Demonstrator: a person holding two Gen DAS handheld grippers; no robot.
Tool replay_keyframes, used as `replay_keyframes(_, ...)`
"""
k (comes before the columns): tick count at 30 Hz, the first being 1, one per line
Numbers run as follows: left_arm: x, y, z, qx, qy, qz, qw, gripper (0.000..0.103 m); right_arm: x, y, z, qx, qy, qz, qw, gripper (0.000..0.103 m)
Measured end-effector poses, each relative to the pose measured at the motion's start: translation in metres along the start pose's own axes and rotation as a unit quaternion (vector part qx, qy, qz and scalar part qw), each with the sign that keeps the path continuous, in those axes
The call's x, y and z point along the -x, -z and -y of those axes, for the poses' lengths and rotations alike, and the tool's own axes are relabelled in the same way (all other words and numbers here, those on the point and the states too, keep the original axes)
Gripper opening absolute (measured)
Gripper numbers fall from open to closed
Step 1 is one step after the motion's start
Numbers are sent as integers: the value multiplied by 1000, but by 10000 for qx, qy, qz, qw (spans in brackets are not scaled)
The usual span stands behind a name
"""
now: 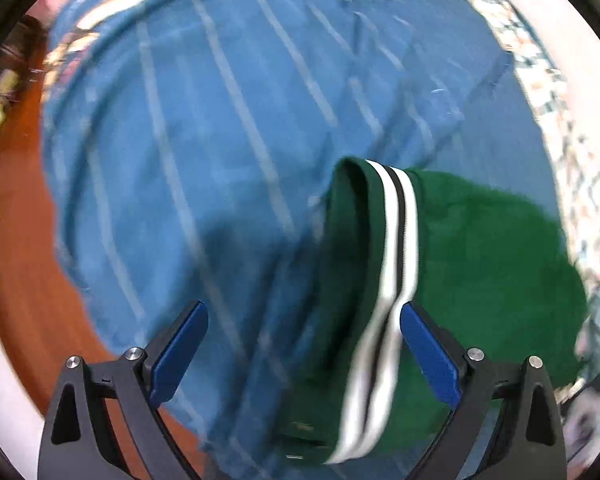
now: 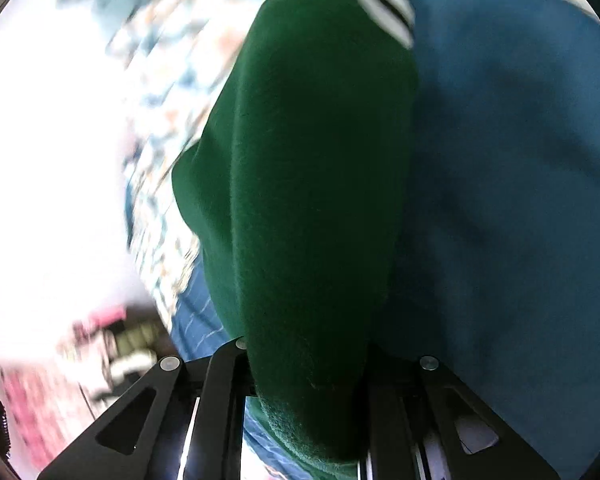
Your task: Fold large clothes
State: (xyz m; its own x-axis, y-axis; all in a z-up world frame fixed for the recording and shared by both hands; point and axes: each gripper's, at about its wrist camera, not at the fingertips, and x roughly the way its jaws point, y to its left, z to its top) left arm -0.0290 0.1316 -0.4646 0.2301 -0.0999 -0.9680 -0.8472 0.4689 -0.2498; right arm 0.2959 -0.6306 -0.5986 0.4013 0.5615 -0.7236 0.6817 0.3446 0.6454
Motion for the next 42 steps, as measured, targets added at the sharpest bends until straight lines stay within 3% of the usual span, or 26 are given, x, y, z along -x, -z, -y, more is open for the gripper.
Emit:
replay_keyframes(4,-1,-12,21,-322,106,74,9994,99,47,12,58,-23,681,80,9976,18)
replay_keyframes(5,-2,-15,26,-434,122,94,9989,99,51,9,71,221,1042,18,9943,26)
replay_keyframes(9,-23,-27,43,-901,83,58,9959,99,53,-14,94,759,1830,-447,9792,67)
replay_keyframes(12,-46,-26,54,-1260,101,-113,9919,99,75,-32,78,1363,2041,-567,9677,68)
replay_keyframes(14,-73,-24,67,-1510,102,-453,9874,99,89,-42,64,1892,2220,-456,9554,73)
replay_keyframes(16,-86,-20,76,-1674,-288,-296,9850,99,99,-58,45,2236,2434,-380,9430,77)
replay_keyframes(18,-85,-18,77,-1658,-402,-207,9851,99,112,-62,23,2798,2745,54,9200,77)
replay_keyframes(19,-81,-17,76,-1648,-420,-144,9853,99,116,-59,6,3223,2677,252,9076,77)
replay_keyframes(21,-71,-14,78,-1659,-546,4,9846,99,95,-56,-41,3814,2489,216,8900,77)
replay_keyframes(24,-51,-4,77,-1751,-683,205,9820,99,62,-66,-77,4352,2319,-214,8697,77)
replay_keyframes(28,-23,5,77,-1822,-829,591,9780,99,-43,-74,-111,5027,2597,-1095,8172,77)
replay_keyframes(29,-17,6,77,-1825,-821,683,9774,99,-65,-78,-114,5205,2795,-1348,7955,77)
replay_keyframes(30,-11,8,78,-1809,-819,792,9769,99,-79,-71,-118,5363,2784,-1505,7824,75)
replay_keyframes(32,-8,10,80,-1766,-877,911,9761,99,-87,-55,-124,5893,2910,-1455,7395,10)
replay_keyframes(33,-10,11,81,-1745,-913,928,9760,99,-83,-49,-131,6039,2860,-1314,7322,7)
replay_keyframes(35,-24,12,88,-1700,-996,902,9762,99,-60,-44,-147,6185,2542,-862,7386,6)
replay_keyframes(37,-41,12,95,-1669,-1118,852,9759,99,-34,-48,-166,5971,2098,-454,7729,5)
replay_keyframes(38,-48,12,93,-1683,-1156,804,9756,99,-25,-51,-171,5903,1965,-327,7822,5)
replay_keyframes(42,-60,17,87,-1655,-1403,665,9739,99,-45,-50,-181,5928,2107,-13,7773,5)
